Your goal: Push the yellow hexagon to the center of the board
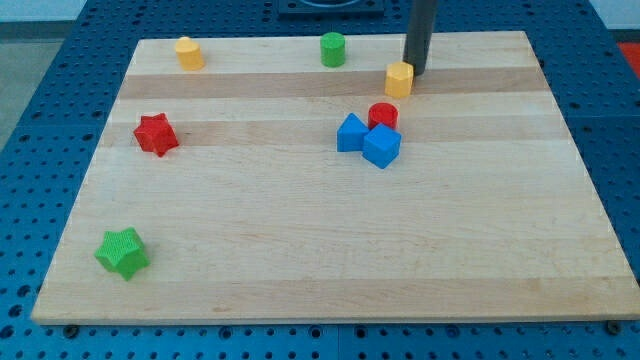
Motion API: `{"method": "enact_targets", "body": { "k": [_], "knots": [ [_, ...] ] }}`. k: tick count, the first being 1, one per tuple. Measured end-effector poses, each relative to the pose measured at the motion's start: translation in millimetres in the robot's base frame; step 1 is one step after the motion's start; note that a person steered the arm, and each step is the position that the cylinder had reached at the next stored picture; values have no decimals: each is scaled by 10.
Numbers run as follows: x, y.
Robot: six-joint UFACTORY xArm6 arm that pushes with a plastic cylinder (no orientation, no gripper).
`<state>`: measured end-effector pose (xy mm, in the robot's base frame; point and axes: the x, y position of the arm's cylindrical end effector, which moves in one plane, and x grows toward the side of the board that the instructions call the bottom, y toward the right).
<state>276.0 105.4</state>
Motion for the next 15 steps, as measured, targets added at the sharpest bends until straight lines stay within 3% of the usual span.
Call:
{"method": "enact_targets", "body": {
  "k": [5, 11, 15],
  "knots": [
    [279, -702],
    [232, -470],
    [488, -522]
  ]
}}
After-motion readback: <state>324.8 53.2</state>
